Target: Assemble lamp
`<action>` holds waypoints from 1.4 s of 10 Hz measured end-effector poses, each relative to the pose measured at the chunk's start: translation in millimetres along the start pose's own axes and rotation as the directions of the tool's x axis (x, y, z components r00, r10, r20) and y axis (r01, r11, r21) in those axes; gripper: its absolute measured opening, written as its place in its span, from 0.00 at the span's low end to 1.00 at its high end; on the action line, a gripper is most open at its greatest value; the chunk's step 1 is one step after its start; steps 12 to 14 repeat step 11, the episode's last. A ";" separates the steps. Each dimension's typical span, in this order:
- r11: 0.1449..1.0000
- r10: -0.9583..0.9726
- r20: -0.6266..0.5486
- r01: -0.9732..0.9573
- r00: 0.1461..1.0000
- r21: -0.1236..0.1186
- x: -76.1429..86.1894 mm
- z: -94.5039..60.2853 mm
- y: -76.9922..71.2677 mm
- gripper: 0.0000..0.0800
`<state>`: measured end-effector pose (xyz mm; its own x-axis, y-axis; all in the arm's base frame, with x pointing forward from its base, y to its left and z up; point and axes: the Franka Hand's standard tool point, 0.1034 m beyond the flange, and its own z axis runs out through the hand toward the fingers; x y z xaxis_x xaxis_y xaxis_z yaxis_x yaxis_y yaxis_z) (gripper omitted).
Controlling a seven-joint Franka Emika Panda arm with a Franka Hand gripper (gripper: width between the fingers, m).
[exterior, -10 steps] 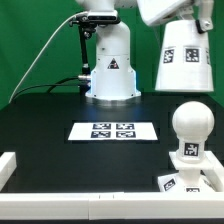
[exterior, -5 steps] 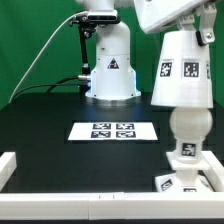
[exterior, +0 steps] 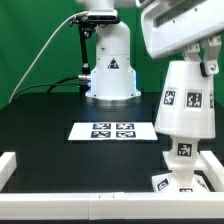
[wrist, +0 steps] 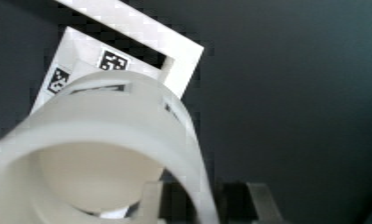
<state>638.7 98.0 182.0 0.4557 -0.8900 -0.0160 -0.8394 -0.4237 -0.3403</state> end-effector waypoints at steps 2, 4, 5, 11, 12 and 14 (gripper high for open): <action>1.000 -0.002 -0.022 0.002 1.000 0.003 0.4 16.2 4.2 0.05; 1.000 -0.002 -0.022 0.002 1.000 0.002 0.6 15.9 4.2 0.06; 1.000 -0.002 -0.022 0.002 1.000 0.002 0.6 16.0 4.3 0.29; 0.993 -0.103 -0.016 0.104 0.995 0.053 2.3 -38.0 18.9 0.86; 0.993 -0.103 -0.016 0.104 0.995 0.053 2.3 -38.0 18.9 0.86; 0.993 -0.103 -0.016 0.104 0.995 0.053 2.3 -38.0 18.9 0.86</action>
Offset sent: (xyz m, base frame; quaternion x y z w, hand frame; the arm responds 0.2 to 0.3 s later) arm 0.0000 0.0000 0.0000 0.0000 0.0000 0.0000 1.0000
